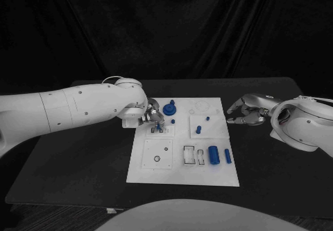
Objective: Assemble the parts on the task board
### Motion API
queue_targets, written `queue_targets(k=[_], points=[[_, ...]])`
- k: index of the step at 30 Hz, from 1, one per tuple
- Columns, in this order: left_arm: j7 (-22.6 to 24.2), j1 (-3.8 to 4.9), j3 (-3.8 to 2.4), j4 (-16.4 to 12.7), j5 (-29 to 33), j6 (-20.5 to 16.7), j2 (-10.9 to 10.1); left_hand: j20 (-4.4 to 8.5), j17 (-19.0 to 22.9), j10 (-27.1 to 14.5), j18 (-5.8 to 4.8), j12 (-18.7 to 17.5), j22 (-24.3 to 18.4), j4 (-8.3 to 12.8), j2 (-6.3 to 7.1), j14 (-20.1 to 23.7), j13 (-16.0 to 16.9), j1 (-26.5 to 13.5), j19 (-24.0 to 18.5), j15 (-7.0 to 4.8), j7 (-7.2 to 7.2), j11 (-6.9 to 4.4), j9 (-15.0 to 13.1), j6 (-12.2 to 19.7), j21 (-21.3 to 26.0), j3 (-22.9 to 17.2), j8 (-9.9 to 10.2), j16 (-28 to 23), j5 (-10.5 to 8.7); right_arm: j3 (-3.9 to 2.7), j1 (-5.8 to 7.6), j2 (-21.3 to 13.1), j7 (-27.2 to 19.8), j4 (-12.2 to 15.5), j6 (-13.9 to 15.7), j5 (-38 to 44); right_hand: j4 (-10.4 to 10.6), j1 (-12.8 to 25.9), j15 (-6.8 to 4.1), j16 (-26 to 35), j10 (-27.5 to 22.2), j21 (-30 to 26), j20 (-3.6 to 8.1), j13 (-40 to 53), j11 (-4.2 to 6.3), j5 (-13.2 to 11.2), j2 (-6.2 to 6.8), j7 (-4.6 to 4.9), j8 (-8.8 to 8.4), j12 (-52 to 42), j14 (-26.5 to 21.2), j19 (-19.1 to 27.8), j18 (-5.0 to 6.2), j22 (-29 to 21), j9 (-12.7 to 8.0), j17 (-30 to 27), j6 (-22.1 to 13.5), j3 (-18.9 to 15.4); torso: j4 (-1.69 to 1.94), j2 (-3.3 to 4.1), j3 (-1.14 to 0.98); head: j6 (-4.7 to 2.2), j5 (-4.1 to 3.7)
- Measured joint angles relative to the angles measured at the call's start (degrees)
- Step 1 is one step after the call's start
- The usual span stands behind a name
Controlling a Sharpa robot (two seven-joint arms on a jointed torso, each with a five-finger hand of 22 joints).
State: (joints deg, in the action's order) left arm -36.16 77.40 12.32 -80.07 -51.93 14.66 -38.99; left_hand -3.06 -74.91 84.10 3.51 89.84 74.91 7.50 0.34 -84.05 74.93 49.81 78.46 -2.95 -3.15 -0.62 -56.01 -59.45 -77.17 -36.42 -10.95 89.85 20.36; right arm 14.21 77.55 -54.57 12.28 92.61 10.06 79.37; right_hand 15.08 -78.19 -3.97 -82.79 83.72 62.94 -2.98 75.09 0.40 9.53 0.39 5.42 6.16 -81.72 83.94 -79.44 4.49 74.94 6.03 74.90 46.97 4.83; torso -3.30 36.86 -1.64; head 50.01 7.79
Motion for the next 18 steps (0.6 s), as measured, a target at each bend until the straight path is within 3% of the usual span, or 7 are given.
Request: queue_targets(k=[18], points=[[-0.9, 0.0, -0.04, 0.4, 0.0, 1.3, 0.4, 0.0, 0.0, 0.0, 0.0, 0.0, 0.0, 0.1, -0.54, 0.2, 0.0, 0.1, 0.0, -0.21, -0.13, 0.0, 0.0, 0.1, 0.0, -0.1, 0.0, 0.0, -0.23, 0.0, -0.01, 0.0, 0.0, 0.0, -0.1, 0.0, 0.0, 0.0, 0.0, 0.0, 0.0, -0.3, 0.21, 0.0, 0.0, 0.0, 0.01, -0.21, 0.0, 0.2, 0.0, 0.2, 0.0, 0.0, 0.0, 0.0, 0.2, 0.0, -0.02, 0.08, -0.02, 0.01, 0.15]])
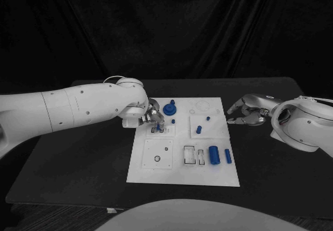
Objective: Assemble the parts on the task board
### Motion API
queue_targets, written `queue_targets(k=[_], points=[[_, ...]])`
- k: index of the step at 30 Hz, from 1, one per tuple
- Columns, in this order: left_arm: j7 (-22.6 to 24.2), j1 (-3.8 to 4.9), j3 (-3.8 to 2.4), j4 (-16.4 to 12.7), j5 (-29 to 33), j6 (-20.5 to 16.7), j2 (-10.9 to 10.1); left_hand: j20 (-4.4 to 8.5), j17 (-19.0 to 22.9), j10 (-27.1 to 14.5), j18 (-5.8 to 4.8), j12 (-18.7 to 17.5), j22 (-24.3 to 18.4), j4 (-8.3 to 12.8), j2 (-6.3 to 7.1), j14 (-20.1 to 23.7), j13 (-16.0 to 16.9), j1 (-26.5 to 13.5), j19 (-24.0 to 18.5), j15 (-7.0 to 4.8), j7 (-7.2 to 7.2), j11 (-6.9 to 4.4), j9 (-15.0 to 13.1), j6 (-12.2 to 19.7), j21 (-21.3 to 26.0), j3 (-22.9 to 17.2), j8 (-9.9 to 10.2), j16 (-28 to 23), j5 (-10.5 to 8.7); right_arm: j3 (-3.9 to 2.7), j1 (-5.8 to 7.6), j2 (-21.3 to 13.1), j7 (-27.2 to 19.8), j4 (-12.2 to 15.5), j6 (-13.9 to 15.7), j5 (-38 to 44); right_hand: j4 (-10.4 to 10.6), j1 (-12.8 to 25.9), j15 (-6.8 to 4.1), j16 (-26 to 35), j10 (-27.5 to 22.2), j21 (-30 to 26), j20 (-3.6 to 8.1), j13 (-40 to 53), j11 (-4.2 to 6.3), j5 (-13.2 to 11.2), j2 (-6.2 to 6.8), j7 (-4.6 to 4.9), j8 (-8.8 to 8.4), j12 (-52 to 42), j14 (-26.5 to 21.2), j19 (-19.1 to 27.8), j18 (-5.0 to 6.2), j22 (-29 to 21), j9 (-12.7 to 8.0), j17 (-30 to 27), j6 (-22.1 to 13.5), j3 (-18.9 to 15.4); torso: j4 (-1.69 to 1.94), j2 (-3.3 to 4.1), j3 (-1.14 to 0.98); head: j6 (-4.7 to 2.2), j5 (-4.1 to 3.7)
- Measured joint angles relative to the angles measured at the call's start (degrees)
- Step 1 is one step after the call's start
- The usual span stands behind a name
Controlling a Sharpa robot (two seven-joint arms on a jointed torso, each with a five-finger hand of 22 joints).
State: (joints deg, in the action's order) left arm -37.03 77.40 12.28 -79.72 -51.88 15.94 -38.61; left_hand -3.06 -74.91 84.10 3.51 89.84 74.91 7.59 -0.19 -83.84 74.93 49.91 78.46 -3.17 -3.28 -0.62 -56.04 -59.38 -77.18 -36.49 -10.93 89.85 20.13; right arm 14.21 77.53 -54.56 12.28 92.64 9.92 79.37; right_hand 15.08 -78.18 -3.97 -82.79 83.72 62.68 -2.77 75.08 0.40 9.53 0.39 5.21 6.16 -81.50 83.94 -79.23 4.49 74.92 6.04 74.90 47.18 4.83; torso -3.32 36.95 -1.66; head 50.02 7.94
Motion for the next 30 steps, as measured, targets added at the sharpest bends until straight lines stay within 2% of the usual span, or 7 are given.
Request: queue_targets(k=[21, 30], points=[[0.0, -0.07, -0.03, 0.3, 0.1, 0.5, 0.3, 0.0, 0.0, 0.0, 0.0, 0.0, 0.0, 0.0, -0.04, 0.0, 0.0, 0.0, 0.0, 0.0, 0.22, 0.0, 0.0, 0.0, 0.0, 0.0, 0.0, 0.0, 0.09, 0.0, -0.01, 0.0, 0.0, -0.1, -0.2, 0.0, 0.0, 0.0, 0.0, 0.0, 0.0, -0.3, 0.0, 0.0, 0.0, 0.0, 0.0, 0.0, 0.0, 0.0, 0.0, 0.0, 0.0, 0.0, 0.0, 0.0, 0.0, 0.0, 0.03, -0.07, 0.04, -0.02, 0.12], [0.0, -0.21, 0.03, -0.8, 0.1, 0.3, -0.3, 0.0, 0.0, 0.0, 0.0, 0.0, 0.0, 0.0, -0.04, 0.0, 0.0, 0.0, 0.0, 0.0, 0.2, 0.0, 0.0, 0.0, 0.0, 0.0, 0.1, 0.0, 0.1, 0.0, -0.06, 0.0, 0.1, -0.1, -0.3, 0.0, 0.0, 0.0, 0.0, 0.0, 0.0, -0.3, 0.0, 0.0, 0.0, 0.0, 0.0, 0.0, 0.0, -0.2, 0.0, 0.0, 0.0, 0.0, 0.0, 0.0, 0.0, 0.0, 0.03, -0.07, 0.04, -0.03, 0.04]])
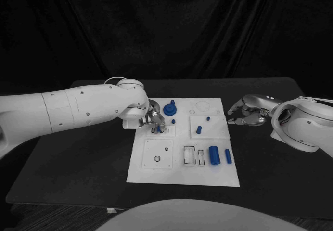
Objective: Assemble the parts on the task board
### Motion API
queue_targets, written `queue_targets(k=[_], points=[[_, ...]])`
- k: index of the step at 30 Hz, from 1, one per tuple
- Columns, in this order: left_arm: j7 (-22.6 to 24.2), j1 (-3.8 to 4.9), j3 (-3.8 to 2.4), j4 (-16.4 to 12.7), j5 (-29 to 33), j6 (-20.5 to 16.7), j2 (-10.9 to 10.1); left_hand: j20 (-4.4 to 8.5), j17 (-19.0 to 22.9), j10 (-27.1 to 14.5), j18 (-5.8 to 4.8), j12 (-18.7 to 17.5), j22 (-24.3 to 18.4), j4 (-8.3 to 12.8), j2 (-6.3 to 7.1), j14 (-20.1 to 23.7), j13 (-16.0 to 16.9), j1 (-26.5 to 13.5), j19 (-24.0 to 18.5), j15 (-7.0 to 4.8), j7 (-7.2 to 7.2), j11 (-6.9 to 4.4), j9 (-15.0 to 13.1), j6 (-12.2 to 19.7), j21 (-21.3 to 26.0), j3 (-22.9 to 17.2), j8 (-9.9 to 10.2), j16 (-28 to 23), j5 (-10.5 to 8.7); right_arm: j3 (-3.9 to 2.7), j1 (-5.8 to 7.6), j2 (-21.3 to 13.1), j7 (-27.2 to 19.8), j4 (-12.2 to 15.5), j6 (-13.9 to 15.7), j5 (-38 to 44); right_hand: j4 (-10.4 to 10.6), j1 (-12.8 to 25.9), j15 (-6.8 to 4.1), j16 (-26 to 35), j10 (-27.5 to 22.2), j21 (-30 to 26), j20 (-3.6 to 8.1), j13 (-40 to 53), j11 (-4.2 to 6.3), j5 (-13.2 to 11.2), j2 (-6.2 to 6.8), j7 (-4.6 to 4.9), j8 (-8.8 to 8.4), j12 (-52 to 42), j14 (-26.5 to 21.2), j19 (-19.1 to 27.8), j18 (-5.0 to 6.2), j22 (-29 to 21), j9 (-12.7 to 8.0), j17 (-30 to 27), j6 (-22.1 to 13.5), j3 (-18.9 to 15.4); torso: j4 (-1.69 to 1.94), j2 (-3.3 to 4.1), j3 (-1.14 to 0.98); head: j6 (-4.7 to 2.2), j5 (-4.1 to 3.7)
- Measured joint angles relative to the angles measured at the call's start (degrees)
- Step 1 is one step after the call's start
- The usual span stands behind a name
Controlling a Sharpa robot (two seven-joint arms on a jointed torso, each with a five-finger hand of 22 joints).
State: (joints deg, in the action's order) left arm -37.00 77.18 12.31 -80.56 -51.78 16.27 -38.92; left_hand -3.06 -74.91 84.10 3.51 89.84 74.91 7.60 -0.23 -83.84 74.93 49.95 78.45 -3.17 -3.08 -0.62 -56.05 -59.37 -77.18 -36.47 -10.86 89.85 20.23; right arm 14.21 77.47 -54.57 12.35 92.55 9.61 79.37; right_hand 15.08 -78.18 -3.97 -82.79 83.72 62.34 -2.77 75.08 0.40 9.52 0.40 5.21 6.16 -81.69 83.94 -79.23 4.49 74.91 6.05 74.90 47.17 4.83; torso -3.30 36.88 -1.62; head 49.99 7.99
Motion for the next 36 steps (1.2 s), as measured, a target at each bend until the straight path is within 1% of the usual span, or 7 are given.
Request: queue_targets(k=[13, 24, 27, 30, 32, 34, 36], points=[[0.1, 0.0, 0.0, -0.8, 0.0, -0.4, -0.4, 0.0, 0.0, 0.0, 0.0, 0.0, 0.0, 0.0, 0.05, 0.0, 0.0, 0.0, 0.0, 0.0, -0.03, 0.0, 0.0, 0.0, 0.0, 0.0, 0.0, 0.0, 0.28, 0.0, -0.05, -0.1, 0.1, 0.0, -0.1, 0.0, 0.0, 0.0, 0.0, 0.3, 0.0, 0.0, 0.0, 0.0, 0.0, 0.0, 0.0, 0.21, 0.0, 0.2, 0.0, 0.0, 0.0, 0.0, -0.1, 0.0, 0.2, 0.0, -0.01, 0.02, -0.01, 0.0, 0.03], [0.0, 0.0, -0.05, 0.0, 0.0, 0.0, -0.2, 0.0, 0.0, 0.0, 0.0, 0.0, 0.0, 0.0, 0.05, 0.0, 0.0, 0.0, 0.0, 0.0, -0.21, 0.0, -0.1, 0.0, 0.0, 0.0, 0.0, 0.0, 0.27, 0.0, -0.07, 0.0, 0.1, -0.1, -0.3, 0.0, 0.0, 0.0, 0.0, 0.3, 0.0, 0.0, 0.0, 0.0, 0.0, 0.0, 0.0, 0.21, 0.0, 0.2, 0.0, 0.0, 0.0, 0.0, -0.1, 0.0, 0.2, 0.0, -0.01, 0.01, 0.0, 0.0, 0.1], [-0.1, 0.0, -0.07, 0.2, 0.0, 0.2, -0.1, 0.0, 0.0, 0.0, 0.0, 0.0, 0.0, 0.0, 0.05, 0.0, 0.0, -0.1, 0.0, 0.0, -0.23, 0.0, -0.1, 0.0, 0.0, 0.0, 0.0, 0.0, 0.27, 0.0, -0.09, 0.0, 0.2, -0.1, -0.4, 0.0, -0.3, 0.0, 0.0, 0.5, 0.0, -0.5, -0.2, 0.0, 0.0, 0.2, 0.0, 0.21, 0.0, 0.2, 0.0, 0.2, 0.0, 0.0, -0.1, 0.0, 0.2, 0.0, -0.01, 0.01, -0.01, 0.0, 0.18], [-0.1, 0.0, -0.09, 0.4, 0.0, 0.3, 0.1, 0.0, 0.0, 0.0, 0.0, 0.0, 0.0, 0.0, -0.25, 0.0, 0.0, -0.4, 0.0, 0.0, -0.29, 0.0, -0.1, -0.1, 0.0, 0.0, 0.0, 0.0, 0.27, 0.0, -0.1, 0.0, 0.2, -0.1, -0.5, 0.0, -0.3, 0.0, 0.0, 0.5, 0.0, -0.5, -0.2, 0.0, 0.0, 0.2, 0.0, 0.21, 0.0, 0.3, 0.0, 0.2, 0.0, 0.0, -0.1, 0.0, 0.2, 0.0, -0.01, 0.01, -0.01, 0.0, 0.18], [-0.1, 0.01, -0.11, 0.5, 0.0, 0.5, 0.2, 0.0, 0.0, 0.0, 0.0, 0.0, 0.0, 0.0, -0.35, 0.0, 0.0, -0.5, 0.0, 0.0, -0.1, 0.0, -0.1, 0.1, 0.0, 0.0, 0.0, 0.0, -1.61, 0.0, -0.11, 0.0, 0.2, -0.1, -0.5, 0.0, -0.3, 0.0, 0.0, 0.5, 0.0, -0.5, -0.2, 3.3, -0.01, 0.2, 0.0, 0.21, 0.0, 1.0, 0.0, 0.2, 0.0, 0.0, -0.1, 0.0, 0.2, 0.0, -0.01, 0.01, -0.01, 0.0, 0.18], [-0.1, 0.02, -0.12, 0.6, 0.1, 0.6, 0.3, 0.0, 0.0, 0.0, 0.0, 0.0, 0.0, 0.2, -0.58, 0.0, 0.0, -0.7, 0.0, 0.0, -0.11, 0.0, -0.1, 0.1, 0.1, -0.2, 0.0, 0.0, -2.87, 0.0, -0.12, 0.0, 0.2, -0.1, -0.6, 0.0, -0.3, 0.0, 0.0, 0.5, -0.2, -0.7, -0.2, 3.3, -0.21, 0.2, 0.0, 0.21, 0.0, 1.1, 0.0, 0.2, 0.0, 0.0, -0.1, 0.0, 0.2, 0.0, -0.01, 0.02, -0.01, 0.0, 0.19], [-0.2, 0.03, -0.13, 0.7, 0.1, 0.7, 0.3, 0.0, 0.0, 0.0, 0.0, 0.0, 0.0, 0.1, -0.62, 0.0, 0.0, -1.2, 0.0, 0.0, -0.11, 0.0, 0.0, 0.1, 0.3, -0.1, 0.0, 0.0, -3.21, 0.0, -0.13, 0.0, 0.3, -0.1, -0.7, 0.0, -0.3, 0.0, 0.0, 0.5, -0.2, -0.7, -0.2, 3.3, -0.21, 0.2, 0.0, 0.21, 0.0, 0.9, 0.0, 0.2, 0.0, 0.0, -0.1, 0.0, 0.2, 0.0, -0.01, 0.02, -0.01, 0.0, 0.14]])
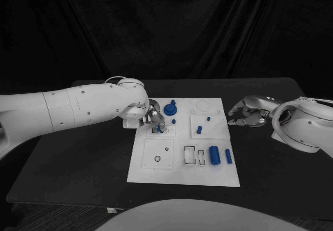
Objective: Assemble the parts on the task board
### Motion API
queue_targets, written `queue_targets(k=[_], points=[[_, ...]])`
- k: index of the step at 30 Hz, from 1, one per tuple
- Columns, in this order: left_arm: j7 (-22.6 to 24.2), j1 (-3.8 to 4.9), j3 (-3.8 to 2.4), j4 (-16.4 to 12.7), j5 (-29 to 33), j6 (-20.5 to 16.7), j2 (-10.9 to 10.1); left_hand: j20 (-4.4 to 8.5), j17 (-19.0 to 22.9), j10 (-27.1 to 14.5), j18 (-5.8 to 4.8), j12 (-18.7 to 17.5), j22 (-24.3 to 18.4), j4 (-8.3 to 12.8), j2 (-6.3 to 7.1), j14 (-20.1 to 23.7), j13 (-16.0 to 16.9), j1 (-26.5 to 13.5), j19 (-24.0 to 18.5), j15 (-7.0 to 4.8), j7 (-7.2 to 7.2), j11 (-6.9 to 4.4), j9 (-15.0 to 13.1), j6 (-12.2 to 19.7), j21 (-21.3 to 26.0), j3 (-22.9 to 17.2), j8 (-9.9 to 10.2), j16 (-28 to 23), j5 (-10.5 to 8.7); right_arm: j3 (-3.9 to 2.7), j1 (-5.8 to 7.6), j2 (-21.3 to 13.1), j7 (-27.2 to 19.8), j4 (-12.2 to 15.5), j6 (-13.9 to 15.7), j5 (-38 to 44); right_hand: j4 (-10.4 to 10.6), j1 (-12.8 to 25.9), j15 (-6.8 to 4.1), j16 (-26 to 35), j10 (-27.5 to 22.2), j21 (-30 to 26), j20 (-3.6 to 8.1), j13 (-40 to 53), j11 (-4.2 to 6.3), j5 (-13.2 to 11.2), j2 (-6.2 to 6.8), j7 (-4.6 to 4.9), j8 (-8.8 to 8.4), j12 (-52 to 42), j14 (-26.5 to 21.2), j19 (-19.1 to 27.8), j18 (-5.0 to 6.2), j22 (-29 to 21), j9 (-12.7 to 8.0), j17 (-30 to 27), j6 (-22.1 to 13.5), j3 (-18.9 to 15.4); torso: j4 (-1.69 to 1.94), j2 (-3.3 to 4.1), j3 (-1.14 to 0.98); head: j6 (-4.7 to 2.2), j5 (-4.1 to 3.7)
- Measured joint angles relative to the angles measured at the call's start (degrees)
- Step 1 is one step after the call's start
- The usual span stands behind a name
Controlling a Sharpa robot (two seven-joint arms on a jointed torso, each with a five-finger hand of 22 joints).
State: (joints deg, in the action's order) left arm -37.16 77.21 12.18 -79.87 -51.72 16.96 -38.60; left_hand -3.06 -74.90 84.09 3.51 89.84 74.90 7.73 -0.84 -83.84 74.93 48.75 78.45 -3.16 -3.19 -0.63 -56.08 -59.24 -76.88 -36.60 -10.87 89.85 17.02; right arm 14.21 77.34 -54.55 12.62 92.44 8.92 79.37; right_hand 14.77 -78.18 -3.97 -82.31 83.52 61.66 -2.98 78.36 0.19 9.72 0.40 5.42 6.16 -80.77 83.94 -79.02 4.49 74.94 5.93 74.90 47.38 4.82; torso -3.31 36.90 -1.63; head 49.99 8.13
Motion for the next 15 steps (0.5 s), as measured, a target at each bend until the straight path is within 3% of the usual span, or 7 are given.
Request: queue_targets(k=[15], points=[[-0.2, 0.0, 0.06, -0.3, 0.0, 1.0, 0.1, 0.0, 0.0, 0.0, 0.0, 0.0, 0.0, -0.1, 0.13, 0.0, 0.0, -0.2, 0.0, 0.0, 0.03, 0.0, 0.2, 0.2, 0.0, 0.4, 0.1, 0.0, -0.17, 0.0, -0.02, 0.0, 0.1, 0.0, -0.4, 0.0, -0.2, -0.6, 0.01, 0.2, 0.0, -0.3, 0.0, 0.1, 0.0, 0.0, -0.12, 0.0, 0.0, -0.1, 0.0, 0.0, 0.0, 0.0, -0.1, 0.0, 0.0, 0.2, -0.02, 0.0, -0.01, 0.0, 0.0]])
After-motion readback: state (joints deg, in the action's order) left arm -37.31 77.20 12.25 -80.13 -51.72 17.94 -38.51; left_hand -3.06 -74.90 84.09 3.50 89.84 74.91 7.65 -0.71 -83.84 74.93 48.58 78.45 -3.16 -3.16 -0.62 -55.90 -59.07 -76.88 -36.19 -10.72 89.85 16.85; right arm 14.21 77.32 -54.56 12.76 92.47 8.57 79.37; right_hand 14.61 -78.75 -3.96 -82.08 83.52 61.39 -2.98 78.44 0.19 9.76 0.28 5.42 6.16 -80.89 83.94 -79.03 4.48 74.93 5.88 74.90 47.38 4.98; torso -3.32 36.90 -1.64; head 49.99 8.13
